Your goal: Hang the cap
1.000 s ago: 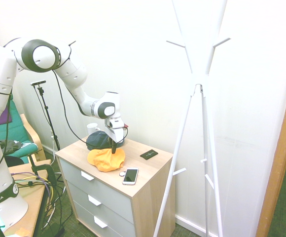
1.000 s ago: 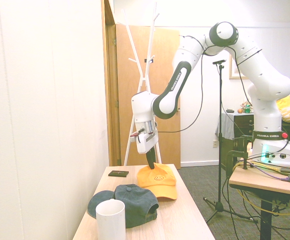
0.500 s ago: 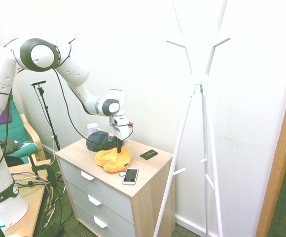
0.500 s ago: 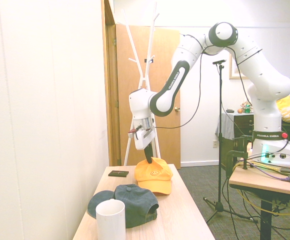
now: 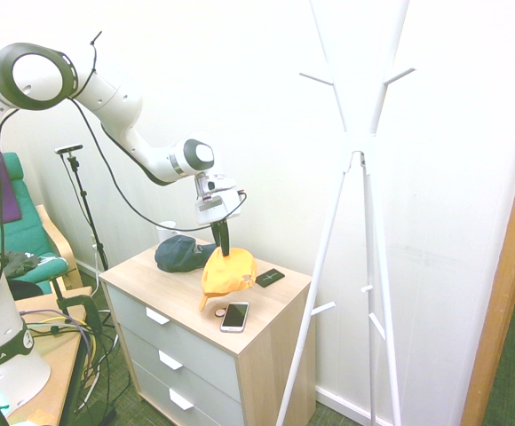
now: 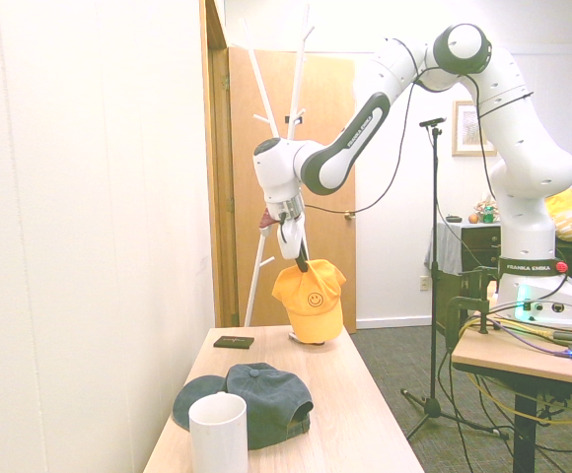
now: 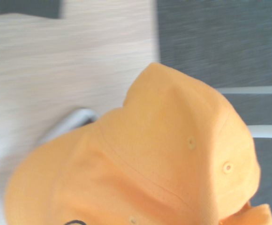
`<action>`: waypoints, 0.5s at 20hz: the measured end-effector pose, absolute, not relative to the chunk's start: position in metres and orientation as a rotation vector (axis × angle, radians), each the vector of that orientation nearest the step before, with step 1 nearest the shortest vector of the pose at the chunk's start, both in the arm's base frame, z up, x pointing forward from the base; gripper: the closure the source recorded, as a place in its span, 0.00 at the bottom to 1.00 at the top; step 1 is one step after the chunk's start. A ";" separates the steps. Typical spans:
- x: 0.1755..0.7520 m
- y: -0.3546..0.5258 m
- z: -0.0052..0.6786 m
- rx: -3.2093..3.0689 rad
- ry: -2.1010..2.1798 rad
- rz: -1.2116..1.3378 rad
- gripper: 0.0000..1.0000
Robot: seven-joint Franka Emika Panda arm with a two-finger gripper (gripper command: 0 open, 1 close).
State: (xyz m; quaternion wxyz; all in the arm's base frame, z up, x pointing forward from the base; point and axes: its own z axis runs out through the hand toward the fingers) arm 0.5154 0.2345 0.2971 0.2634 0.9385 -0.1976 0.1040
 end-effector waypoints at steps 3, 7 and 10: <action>0.525 0.215 0.335 2.457 -0.526 0.359 1.00; 0.535 0.194 0.395 2.348 -0.500 0.482 1.00; 0.538 0.181 0.438 2.269 -0.472 0.546 1.00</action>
